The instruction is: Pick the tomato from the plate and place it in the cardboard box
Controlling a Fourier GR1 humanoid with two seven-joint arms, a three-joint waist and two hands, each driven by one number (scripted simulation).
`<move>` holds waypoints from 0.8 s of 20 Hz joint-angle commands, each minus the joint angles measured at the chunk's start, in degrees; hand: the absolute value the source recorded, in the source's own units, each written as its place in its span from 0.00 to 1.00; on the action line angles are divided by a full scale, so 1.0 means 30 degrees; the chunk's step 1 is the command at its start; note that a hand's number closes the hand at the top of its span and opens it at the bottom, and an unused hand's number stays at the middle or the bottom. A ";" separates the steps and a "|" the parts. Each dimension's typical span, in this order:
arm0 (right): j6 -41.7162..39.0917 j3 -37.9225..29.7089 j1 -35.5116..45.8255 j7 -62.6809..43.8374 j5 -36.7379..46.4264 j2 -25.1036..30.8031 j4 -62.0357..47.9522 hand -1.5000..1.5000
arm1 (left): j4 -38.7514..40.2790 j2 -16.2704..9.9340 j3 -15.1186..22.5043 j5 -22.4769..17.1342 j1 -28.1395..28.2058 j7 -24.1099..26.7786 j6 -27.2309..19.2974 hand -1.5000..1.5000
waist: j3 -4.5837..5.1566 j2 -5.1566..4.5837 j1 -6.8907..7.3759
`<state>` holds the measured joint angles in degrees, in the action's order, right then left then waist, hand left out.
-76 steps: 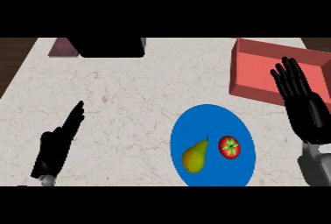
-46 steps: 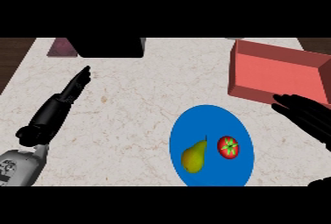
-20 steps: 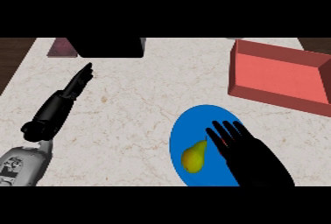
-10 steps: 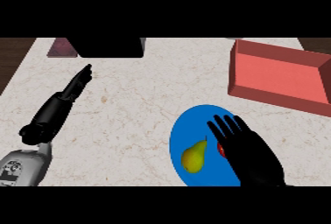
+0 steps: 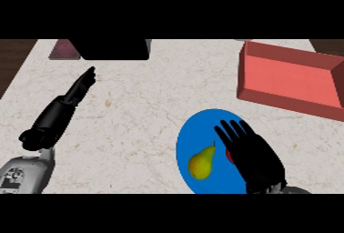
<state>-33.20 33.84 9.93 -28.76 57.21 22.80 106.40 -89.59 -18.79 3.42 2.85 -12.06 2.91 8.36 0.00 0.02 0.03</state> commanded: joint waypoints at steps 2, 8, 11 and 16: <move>0.0676 -0.0235 0.0767 0.1182 0.1195 -0.1551 -0.2660 0.00 | 0.0407 0.0709 -0.0149 0.0799 -0.0149 0.0024 0.0124 0.50 | -0.0001 -0.0015 0.0028; 0.0585 -0.1271 -0.0957 0.1784 0.2332 -0.0430 -0.1375 0.00 | -0.0289 0.0494 -0.1319 0.0416 -0.0215 -0.0653 0.1065 0.50 | 0.0000 0.0007 -0.0032; 0.1367 -0.1728 -0.0330 0.2461 0.2765 -0.0916 -0.3458 0.00 | -0.0490 0.1469 -0.0155 0.1624 0.1601 0.1038 0.0570 0.50 | 0.0000 -0.0002 0.0047; 0.2243 -0.3015 -0.0378 0.4964 0.2613 -0.0518 -0.5083 0.00 | -0.0211 0.0435 -0.1800 0.0359 0.0379 0.0242 0.2394 0.50 | -0.0002 0.0000 0.0020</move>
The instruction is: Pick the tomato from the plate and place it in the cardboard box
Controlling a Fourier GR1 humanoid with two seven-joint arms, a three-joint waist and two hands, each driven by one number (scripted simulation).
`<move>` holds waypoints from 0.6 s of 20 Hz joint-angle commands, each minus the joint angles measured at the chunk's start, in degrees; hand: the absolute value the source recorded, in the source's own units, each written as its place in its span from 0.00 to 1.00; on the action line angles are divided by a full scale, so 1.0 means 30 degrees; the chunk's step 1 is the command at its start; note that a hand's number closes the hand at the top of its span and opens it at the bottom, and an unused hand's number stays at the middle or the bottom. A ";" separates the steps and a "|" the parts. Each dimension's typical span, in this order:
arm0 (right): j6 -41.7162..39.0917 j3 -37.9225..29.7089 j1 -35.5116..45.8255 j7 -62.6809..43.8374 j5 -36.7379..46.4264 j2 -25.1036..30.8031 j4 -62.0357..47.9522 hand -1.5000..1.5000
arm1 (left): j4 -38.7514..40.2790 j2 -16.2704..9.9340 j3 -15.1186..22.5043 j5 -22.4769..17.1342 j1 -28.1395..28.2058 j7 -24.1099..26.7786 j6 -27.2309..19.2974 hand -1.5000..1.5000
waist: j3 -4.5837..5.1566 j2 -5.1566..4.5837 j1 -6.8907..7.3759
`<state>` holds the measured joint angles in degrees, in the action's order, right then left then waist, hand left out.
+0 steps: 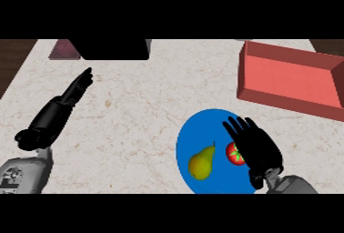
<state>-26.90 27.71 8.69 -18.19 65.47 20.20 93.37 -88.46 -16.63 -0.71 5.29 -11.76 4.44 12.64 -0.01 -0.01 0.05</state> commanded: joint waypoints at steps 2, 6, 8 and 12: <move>-0.0112 -0.0409 0.0390 0.1468 0.0266 -0.0452 -0.0931 0.00 | -0.1653 0.0324 -0.0109 -0.0155 -0.0514 -0.1956 0.0372 0.50 | -0.0002 0.0014 0.0018; 0.2063 0.0440 0.0447 0.3559 0.1367 -0.0082 -0.2084 1.00 | -0.1233 0.0864 0.0201 0.0688 0.0243 -0.0847 -0.0161 0.50 | -0.0002 0.0011 0.0042; 0.3635 0.0825 0.1596 0.3373 0.2121 -0.1380 -0.3387 1.00 | -0.0837 0.1206 0.0550 0.0875 0.0121 -0.0852 -0.0255 0.50 | -0.0007 -0.0012 0.0111; 0.4819 0.0581 0.0667 0.4254 0.2942 -0.0694 -0.2532 1.00 | 0.1653 0.0133 -0.1026 0.0415 -0.0570 0.1199 0.0791 0.50 | 0.0004 -0.0017 -0.0056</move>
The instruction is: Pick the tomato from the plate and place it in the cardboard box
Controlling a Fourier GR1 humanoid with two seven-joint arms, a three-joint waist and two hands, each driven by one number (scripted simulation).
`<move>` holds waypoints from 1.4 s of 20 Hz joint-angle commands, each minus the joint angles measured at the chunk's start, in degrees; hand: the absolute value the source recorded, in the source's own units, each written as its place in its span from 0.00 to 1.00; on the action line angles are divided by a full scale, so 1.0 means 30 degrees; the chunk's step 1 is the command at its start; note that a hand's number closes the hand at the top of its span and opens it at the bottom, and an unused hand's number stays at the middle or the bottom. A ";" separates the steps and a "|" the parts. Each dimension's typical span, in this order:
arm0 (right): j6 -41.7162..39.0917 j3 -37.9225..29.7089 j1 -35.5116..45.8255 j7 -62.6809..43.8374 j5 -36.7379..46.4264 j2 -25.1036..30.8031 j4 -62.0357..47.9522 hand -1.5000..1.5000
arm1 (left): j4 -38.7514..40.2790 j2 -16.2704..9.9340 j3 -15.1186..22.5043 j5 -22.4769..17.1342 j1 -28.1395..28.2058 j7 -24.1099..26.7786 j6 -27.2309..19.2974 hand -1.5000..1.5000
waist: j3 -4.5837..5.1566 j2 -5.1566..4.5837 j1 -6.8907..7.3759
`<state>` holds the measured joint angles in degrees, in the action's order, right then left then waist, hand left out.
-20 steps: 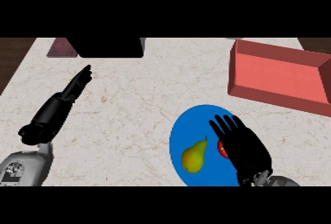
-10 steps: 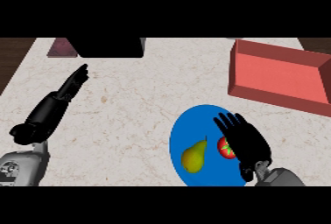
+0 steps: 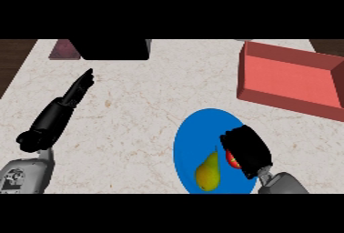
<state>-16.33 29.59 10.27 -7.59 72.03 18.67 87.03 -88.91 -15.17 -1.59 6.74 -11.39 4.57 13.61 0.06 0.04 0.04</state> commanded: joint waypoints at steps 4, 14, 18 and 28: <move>0.1856 0.0323 0.0249 0.4335 -0.0830 0.0281 -0.0287 1.00 | -0.0757 0.0016 -0.0270 -0.0089 -0.0044 -0.0674 0.0132 0.50 | -0.0034 0.0002 0.0154; 0.3253 -0.1669 0.0413 1.4719 -0.6390 0.3016 0.1725 1.00 | 0.0159 0.0210 -0.0280 0.0319 -0.0281 0.0239 -0.0050 0.50 | -0.0027 -0.0004 -0.0141; 0.2829 -0.3033 -0.0148 1.4254 -0.6990 0.3730 0.5671 1.00 | 0.0274 0.0670 0.0091 0.0912 0.0044 0.0398 -0.0546 0.50 | -0.0014 0.0065 -0.0268; -0.0846 -1.0065 0.1500 0.8096 -1.3732 0.2146 0.6182 1.00 | 0.0345 0.0825 0.0118 0.0879 0.0329 0.0421 -0.0380 0.50 | 0.0008 0.0027 -0.0136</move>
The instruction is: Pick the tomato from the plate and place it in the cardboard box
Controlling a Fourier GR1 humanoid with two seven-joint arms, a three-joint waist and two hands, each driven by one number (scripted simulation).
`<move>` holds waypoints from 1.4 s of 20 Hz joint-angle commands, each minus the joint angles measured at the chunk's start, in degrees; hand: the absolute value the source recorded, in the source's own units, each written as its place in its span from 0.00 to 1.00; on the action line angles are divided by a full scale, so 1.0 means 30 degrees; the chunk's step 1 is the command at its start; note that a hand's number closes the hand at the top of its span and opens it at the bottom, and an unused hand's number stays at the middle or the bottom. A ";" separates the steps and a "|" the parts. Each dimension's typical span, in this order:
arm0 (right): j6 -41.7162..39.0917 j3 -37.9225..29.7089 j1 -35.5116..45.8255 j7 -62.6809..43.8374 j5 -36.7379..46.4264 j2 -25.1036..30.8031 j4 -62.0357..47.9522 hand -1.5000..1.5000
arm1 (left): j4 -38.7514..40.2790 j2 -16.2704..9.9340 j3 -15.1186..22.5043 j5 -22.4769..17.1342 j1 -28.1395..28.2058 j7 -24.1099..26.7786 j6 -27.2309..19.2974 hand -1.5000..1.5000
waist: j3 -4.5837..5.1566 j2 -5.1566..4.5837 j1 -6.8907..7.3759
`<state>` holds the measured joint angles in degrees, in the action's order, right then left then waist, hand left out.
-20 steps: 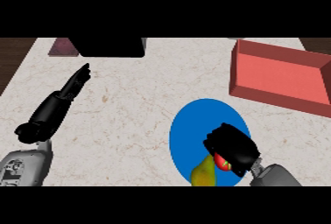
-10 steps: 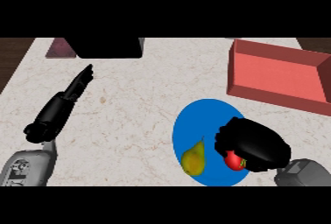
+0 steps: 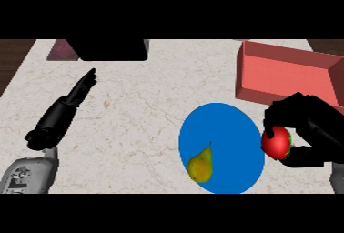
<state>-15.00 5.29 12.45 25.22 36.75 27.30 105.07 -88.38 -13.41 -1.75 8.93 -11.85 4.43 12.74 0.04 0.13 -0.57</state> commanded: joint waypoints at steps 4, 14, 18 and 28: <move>-0.0939 -0.3951 0.3440 -0.4405 -0.2253 -0.0673 -0.2740 1.00 | -0.0300 0.0316 0.0474 0.0251 0.0584 0.0398 0.0122 0.50 | -0.0005 -0.0063 0.0354; 0.1162 -0.4773 0.9874 -0.2079 0.0555 0.1643 -1.3280 1.00 | 0.0780 0.0119 0.0086 0.0029 -0.1284 -0.0051 0.0691 0.50 | -0.0016 -0.0218 0.0672; 0.0053 -0.3907 1.0669 -0.0789 0.1943 0.3333 -1.7325 1.00 | -0.0165 -0.0385 -0.0249 -0.0512 -0.0179 0.0490 0.1291 0.50 | -0.0019 -0.0352 0.1266; -0.1499 -0.1370 1.3352 0.3020 0.5214 0.5360 -2.4853 1.00 | 0.0762 0.0530 0.0368 0.0269 -0.1231 0.0224 0.0561 0.50 | -0.0042 -0.0500 0.1301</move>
<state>-19.85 -1.75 49.75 30.84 47.99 41.91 38.14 -87.73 -11.88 -0.45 9.37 -15.02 4.24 14.58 -0.08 -1.20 3.11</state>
